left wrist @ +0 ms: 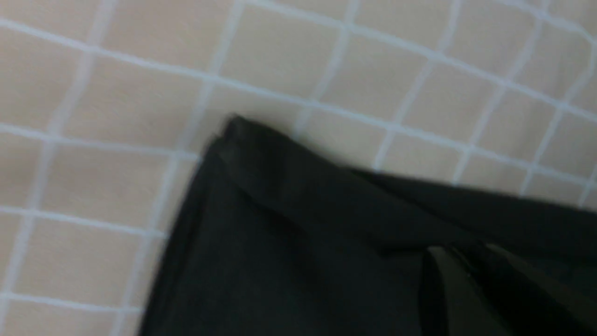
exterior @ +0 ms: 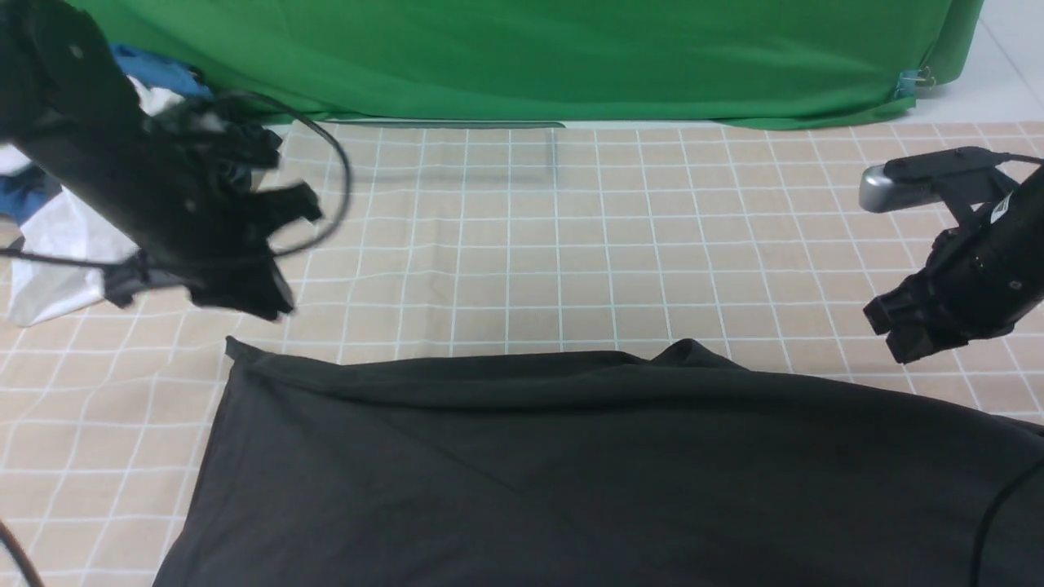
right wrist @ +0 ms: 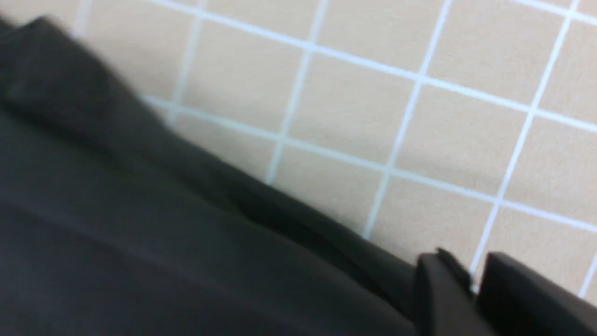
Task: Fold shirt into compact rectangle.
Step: 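Pull the folded dark garment lengthwise by its ends to straighten it flat on the table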
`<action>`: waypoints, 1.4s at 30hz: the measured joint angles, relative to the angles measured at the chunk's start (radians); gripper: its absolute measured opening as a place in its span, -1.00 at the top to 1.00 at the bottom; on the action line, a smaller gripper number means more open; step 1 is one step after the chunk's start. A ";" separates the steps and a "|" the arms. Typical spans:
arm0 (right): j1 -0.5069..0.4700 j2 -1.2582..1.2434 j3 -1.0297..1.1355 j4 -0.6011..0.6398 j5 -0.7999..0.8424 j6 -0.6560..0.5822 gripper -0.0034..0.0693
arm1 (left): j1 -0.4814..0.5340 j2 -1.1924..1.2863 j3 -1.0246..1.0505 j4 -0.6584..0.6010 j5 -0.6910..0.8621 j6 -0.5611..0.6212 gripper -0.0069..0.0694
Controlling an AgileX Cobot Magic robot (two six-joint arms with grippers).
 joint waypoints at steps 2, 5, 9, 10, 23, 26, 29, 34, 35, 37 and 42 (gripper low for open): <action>-0.011 0.031 -0.003 -0.003 0.024 0.001 0.68 | -0.092 -0.048 0.105 -0.022 -0.045 0.003 0.79; -0.014 0.063 -0.004 -0.006 0.066 0.001 0.76 | -0.207 -0.081 0.215 -0.029 -0.097 -0.004 0.79; -0.014 0.073 -0.005 0.001 0.143 0.000 0.77 | -0.309 -0.067 0.309 -0.029 -0.146 -0.025 0.79; -0.014 0.071 -0.005 0.001 0.159 0.000 0.77 | -0.324 -0.063 0.323 -0.029 -0.161 -0.025 0.79; -0.014 0.035 -0.006 0.005 0.296 -0.001 0.35 | -0.340 -0.057 0.343 -0.023 -0.273 -0.036 0.79; -0.008 0.035 -0.006 0.004 0.296 -0.005 -0.08 | -0.340 -0.057 0.343 -0.019 -0.280 -0.036 0.79; 0.012 0.035 -0.006 0.001 0.281 -0.037 -0.31 | -0.340 -0.057 0.343 -0.019 -0.291 -0.036 0.79; 0.062 0.035 -0.006 -0.014 0.149 -0.053 -0.26 | -0.340 -0.057 0.343 -0.017 -0.312 -0.036 0.79; 0.064 0.035 -0.006 -0.017 0.132 -0.053 -0.22 | -0.340 -0.057 0.343 -0.015 -0.312 -0.036 0.79; 0.064 0.041 -0.006 -0.023 0.108 -0.053 -0.16 | -0.340 -0.057 0.343 -0.012 -0.312 -0.036 0.79; 0.064 0.089 -0.006 -0.027 0.110 -0.052 -0.06 | -0.340 -0.057 0.343 -0.008 -0.312 -0.036 0.79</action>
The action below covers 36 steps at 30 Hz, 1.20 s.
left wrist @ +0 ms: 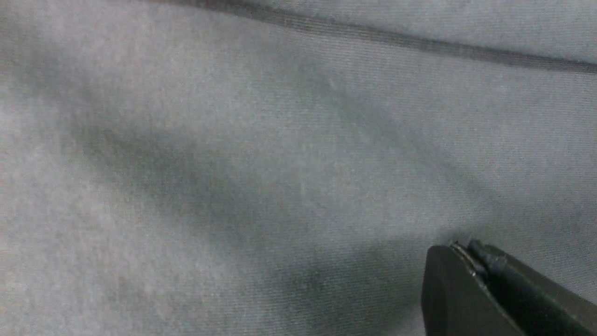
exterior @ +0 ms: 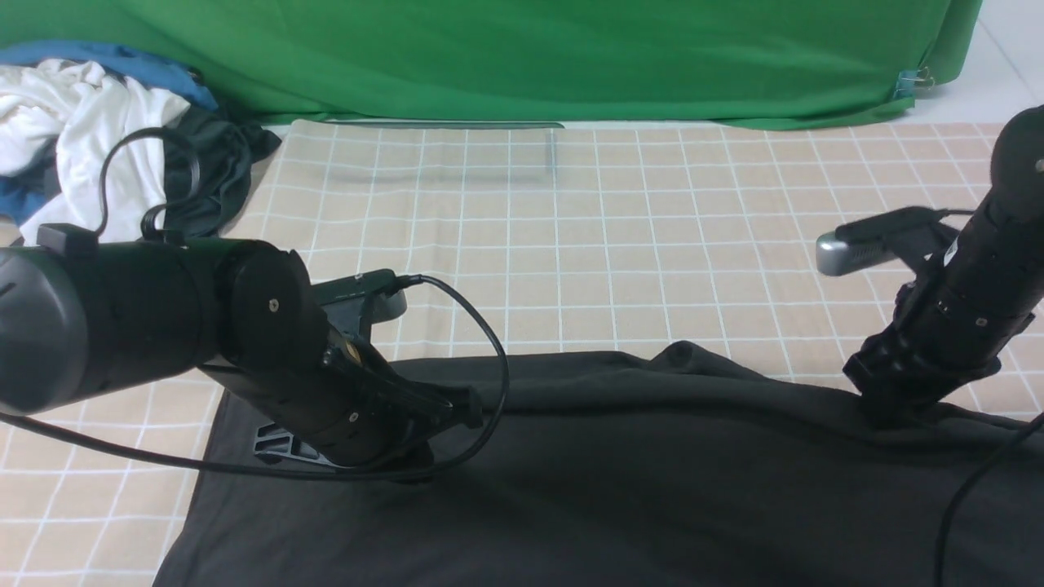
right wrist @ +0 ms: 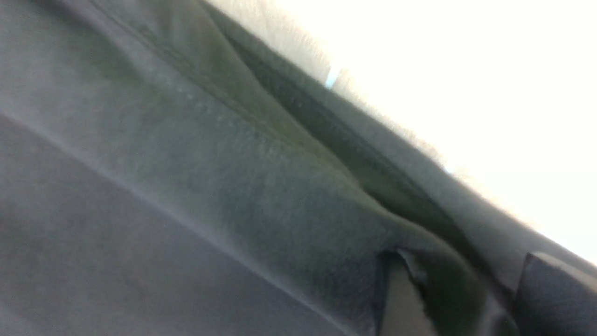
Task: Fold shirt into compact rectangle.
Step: 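Pull the folded dark garment lengthwise by its ends to straighten it flat on the table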
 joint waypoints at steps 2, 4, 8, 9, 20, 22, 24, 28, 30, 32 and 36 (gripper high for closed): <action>0.000 0.010 0.000 0.000 0.001 0.000 0.14 | 0.000 0.000 0.000 0.001 0.000 0.000 0.79; 0.000 0.010 0.000 -0.001 0.001 -0.002 0.54 | 0.000 0.000 0.000 0.002 0.000 -0.004 0.79; 0.000 -0.003 0.000 -0.005 -0.013 -0.024 0.78 | 0.000 0.000 0.000 0.003 0.000 -0.004 0.79; 0.000 -0.008 -0.001 -0.010 -0.014 -0.024 0.78 | 0.000 0.000 0.000 0.003 0.000 -0.004 0.79; 0.000 -0.040 -0.038 -0.084 -0.086 -0.015 0.79 | 0.000 0.000 0.000 0.005 0.000 -0.004 0.79; 0.000 -0.037 -0.038 -0.084 -0.103 -0.015 0.79 | 0.000 0.000 0.000 0.007 0.000 -0.004 0.79; 0.000 -0.028 -0.038 -0.088 -0.119 -0.015 0.76 | 0.000 0.000 0.000 0.008 0.000 -0.004 0.79; 0.000 -0.007 -0.038 -0.111 -0.193 -0.015 0.58 | 0.001 0.000 0.000 0.008 0.000 -0.020 0.79; -0.001 -0.004 -0.042 -0.125 -0.228 -0.015 0.40 | 0.006 0.000 -0.002 0.008 0.013 -0.041 0.79; -0.001 -0.005 -0.061 -0.130 -0.224 -0.011 0.23 | 0.017 0.000 -0.014 0.010 0.049 -0.051 0.79; -0.001 -0.065 -0.126 -0.121 -0.086 0.039 0.29 | 0.036 0.000 -0.046 0.018 0.080 -0.053 0.79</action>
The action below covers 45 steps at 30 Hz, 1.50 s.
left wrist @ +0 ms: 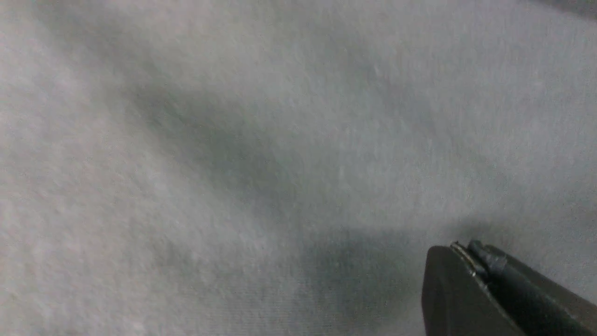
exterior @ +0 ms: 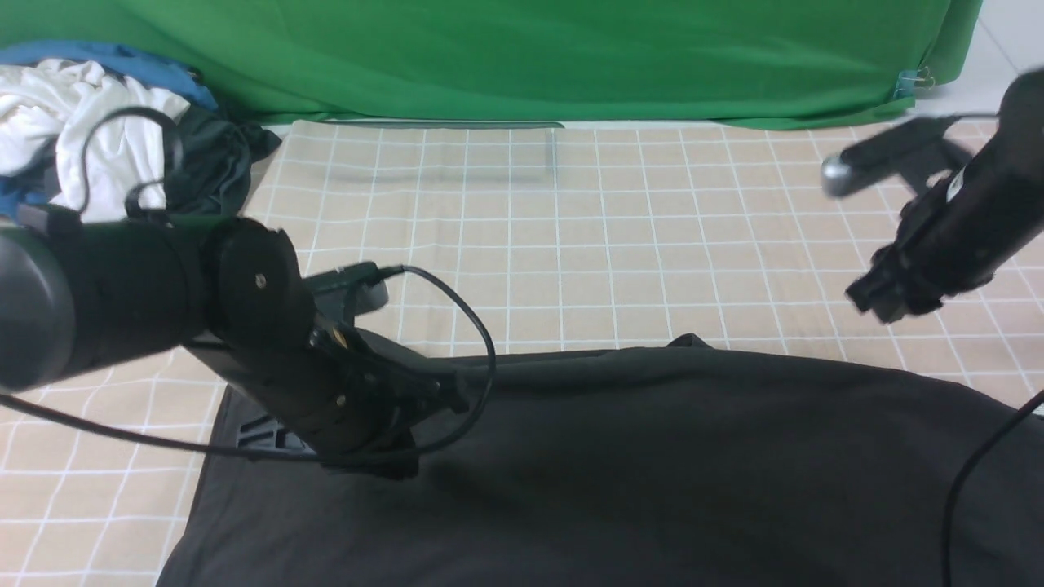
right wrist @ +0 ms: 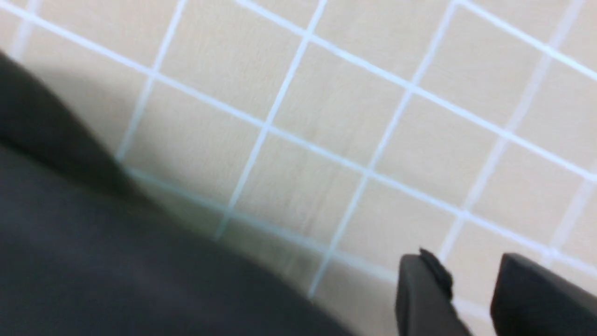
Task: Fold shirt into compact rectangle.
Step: 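Pull the folded dark garment lengthwise by its ends to straighten it flat on the table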
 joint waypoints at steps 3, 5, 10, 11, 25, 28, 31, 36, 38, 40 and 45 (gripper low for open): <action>0.000 -0.072 -0.010 0.017 0.102 0.003 0.63 | 0.000 0.000 -0.007 -0.008 -0.003 0.001 0.79; 0.000 -0.103 -0.003 0.025 0.163 0.006 0.78 | 0.000 0.000 -0.007 -0.025 -0.005 0.004 0.79; 0.000 -0.118 0.099 0.030 0.159 0.021 0.80 | 0.000 0.000 -0.007 -0.033 -0.008 0.008 0.79; 0.000 -0.114 0.126 0.031 0.128 0.024 0.80 | 0.000 0.000 -0.007 -0.033 -0.011 0.008 0.79; -0.131 -0.007 0.275 -0.104 -0.112 0.198 0.79 | -0.001 0.000 -0.007 -0.023 -0.021 0.009 0.79; -0.172 -0.002 0.275 -0.106 -0.172 0.199 0.78 | -0.001 0.000 -0.007 -0.014 -0.021 0.010 0.79; -0.220 0.001 0.273 -0.110 -0.194 0.199 0.74 | -0.001 0.000 -0.007 -0.008 -0.024 0.010 0.79; -0.245 -0.035 0.226 -0.115 -0.100 0.189 0.70 | -0.001 0.000 -0.007 -0.006 -0.028 0.035 0.79; -0.245 -0.065 0.220 -0.114 -0.086 0.180 0.69 | -0.001 0.000 -0.007 -0.006 -0.028 0.039 0.79; -0.246 -0.092 0.214 -0.114 -0.067 0.171 0.66 | -0.001 0.000 -0.007 -0.006 -0.028 0.039 0.79; -0.253 -0.086 0.213 -0.094 0.065 0.158 0.36 | -0.001 0.000 -0.007 -0.006 -0.026 0.046 0.79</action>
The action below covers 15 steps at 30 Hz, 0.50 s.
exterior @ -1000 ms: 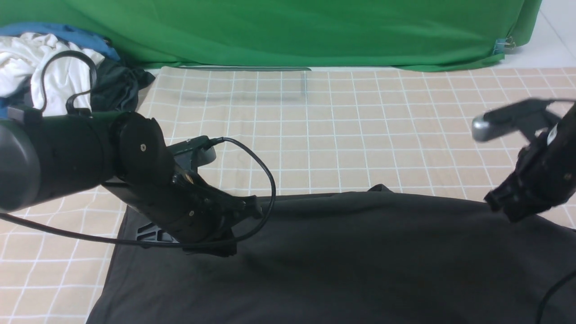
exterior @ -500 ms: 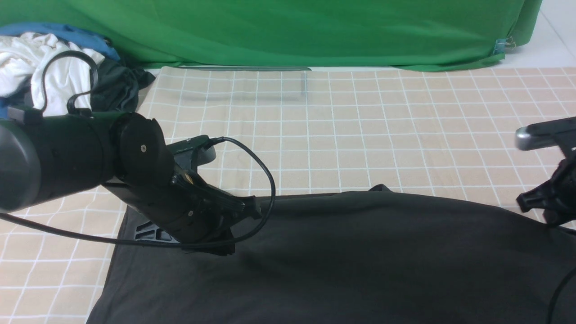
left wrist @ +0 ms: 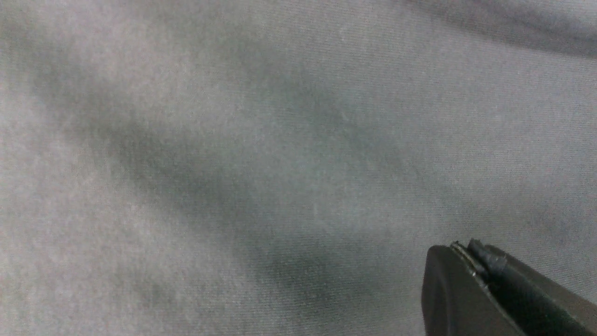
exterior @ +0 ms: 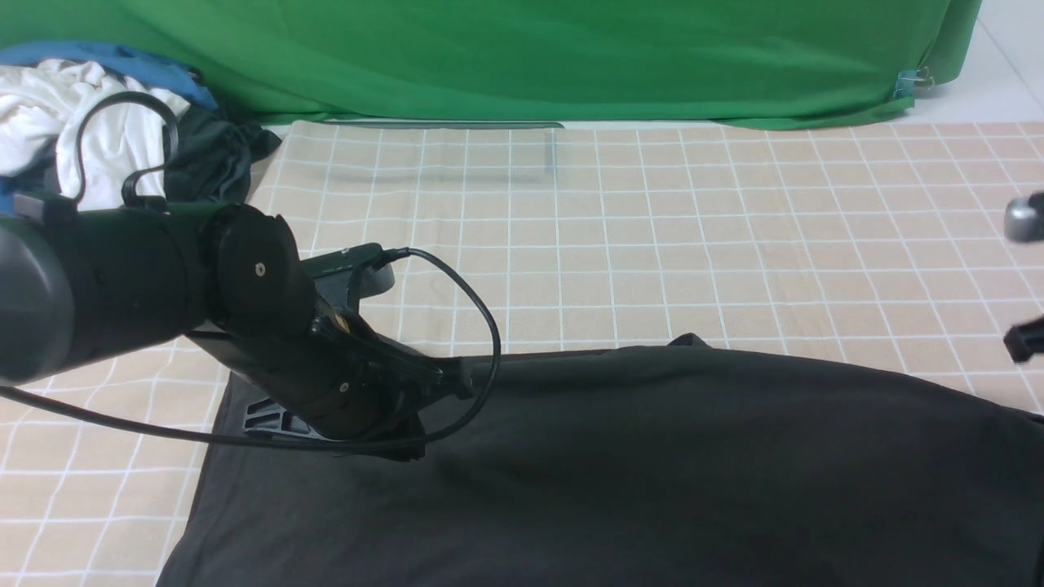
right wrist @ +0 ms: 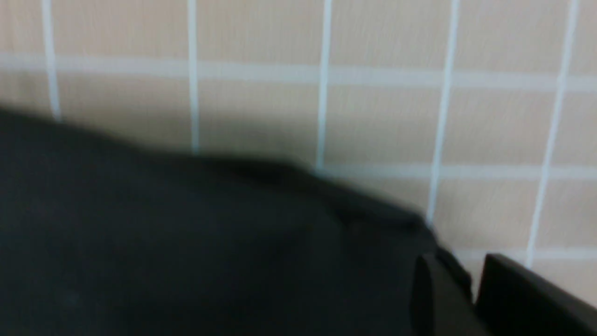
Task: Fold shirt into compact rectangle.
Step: 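Pull the folded dark garment lengthwise by its ends to straighten it flat on the table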
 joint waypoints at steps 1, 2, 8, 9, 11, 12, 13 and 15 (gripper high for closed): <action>-0.001 0.004 0.002 0.004 0.022 -0.009 0.21 | 0.000 0.000 0.000 0.001 0.001 0.010 0.79; -0.001 0.005 0.002 0.005 0.032 -0.011 0.13 | 0.000 0.000 0.000 0.002 0.001 0.013 0.79; -0.006 0.007 0.003 0.008 0.067 -0.007 -0.34 | 0.000 0.000 0.000 0.003 0.013 0.016 0.79; -0.011 0.007 0.004 0.008 0.079 -0.003 -0.42 | 0.000 0.000 0.000 0.003 0.017 0.016 0.79; -0.022 0.007 0.008 0.008 0.093 0.000 -0.49 | 0.000 0.000 0.000 0.003 0.027 0.016 0.79; -0.041 0.007 0.022 0.008 0.105 0.015 -0.60 | 0.004 -0.005 0.000 0.003 0.037 0.016 0.79; -0.063 0.007 0.037 0.008 0.114 0.021 -0.68 | 0.006 -0.015 0.000 0.002 0.048 0.016 0.79; -0.101 0.007 0.061 0.020 0.117 0.021 -0.76 | 0.007 -0.042 0.000 0.002 0.058 0.016 0.79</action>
